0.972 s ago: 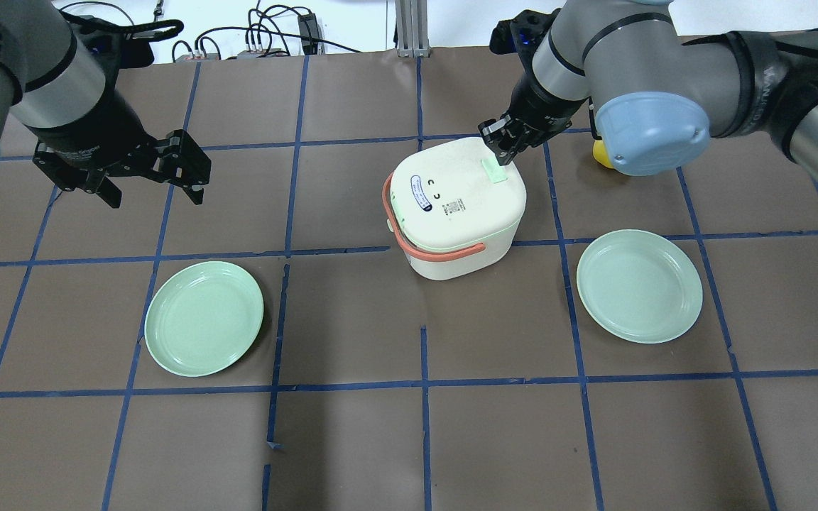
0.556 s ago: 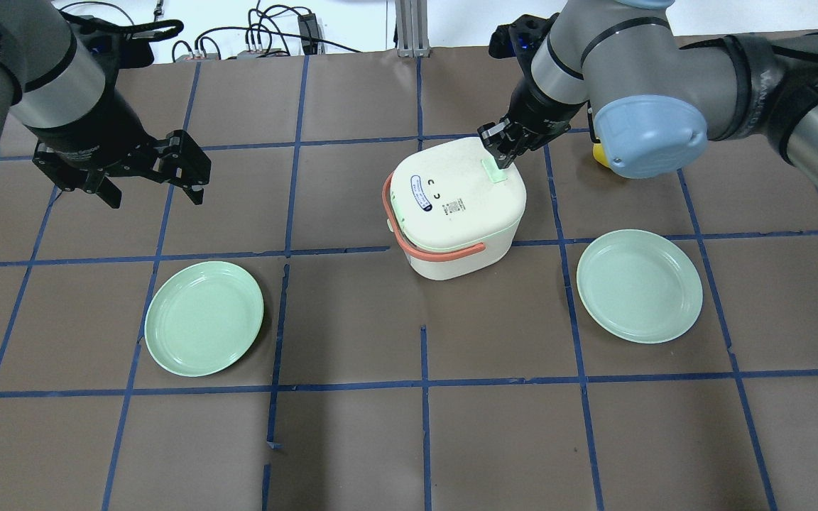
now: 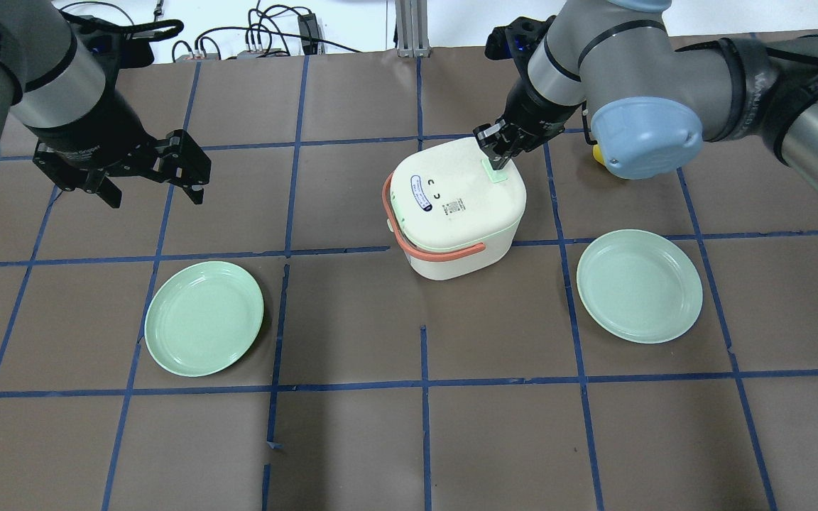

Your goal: Press rice cooker button

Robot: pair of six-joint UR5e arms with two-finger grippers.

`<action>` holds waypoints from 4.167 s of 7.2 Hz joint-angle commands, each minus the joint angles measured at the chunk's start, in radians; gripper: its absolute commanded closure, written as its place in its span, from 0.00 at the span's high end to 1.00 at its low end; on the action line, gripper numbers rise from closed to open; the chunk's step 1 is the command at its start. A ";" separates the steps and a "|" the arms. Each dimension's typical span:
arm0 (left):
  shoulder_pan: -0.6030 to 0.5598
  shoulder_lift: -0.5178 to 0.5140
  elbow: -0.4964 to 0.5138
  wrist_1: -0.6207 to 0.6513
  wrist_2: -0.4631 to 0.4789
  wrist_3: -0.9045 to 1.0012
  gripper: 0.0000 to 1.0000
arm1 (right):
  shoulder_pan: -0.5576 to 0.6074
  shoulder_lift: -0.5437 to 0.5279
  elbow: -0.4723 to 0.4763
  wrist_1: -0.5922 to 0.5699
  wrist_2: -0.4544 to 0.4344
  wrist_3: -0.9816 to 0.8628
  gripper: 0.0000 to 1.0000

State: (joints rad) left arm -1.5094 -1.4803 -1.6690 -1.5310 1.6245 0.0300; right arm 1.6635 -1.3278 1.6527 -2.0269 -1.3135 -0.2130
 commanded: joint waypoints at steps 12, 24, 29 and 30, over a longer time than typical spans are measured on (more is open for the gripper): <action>0.000 0.000 0.000 0.000 0.000 0.001 1.00 | 0.001 -0.010 -0.005 -0.020 -0.004 0.012 0.21; 0.000 0.000 0.000 0.000 0.000 0.001 1.00 | -0.159 -0.287 -0.094 0.485 -0.188 0.007 1.00; 0.000 0.000 0.000 0.000 0.000 0.001 1.00 | -0.153 -0.275 -0.099 0.525 -0.191 -0.002 1.00; 0.000 0.000 0.000 0.000 0.000 0.001 1.00 | -0.154 -0.275 -0.099 0.537 -0.202 -0.002 1.00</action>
State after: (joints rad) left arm -1.5094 -1.4803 -1.6690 -1.5310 1.6245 0.0307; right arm 1.5098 -1.6032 1.5513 -1.5005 -1.5060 -0.2142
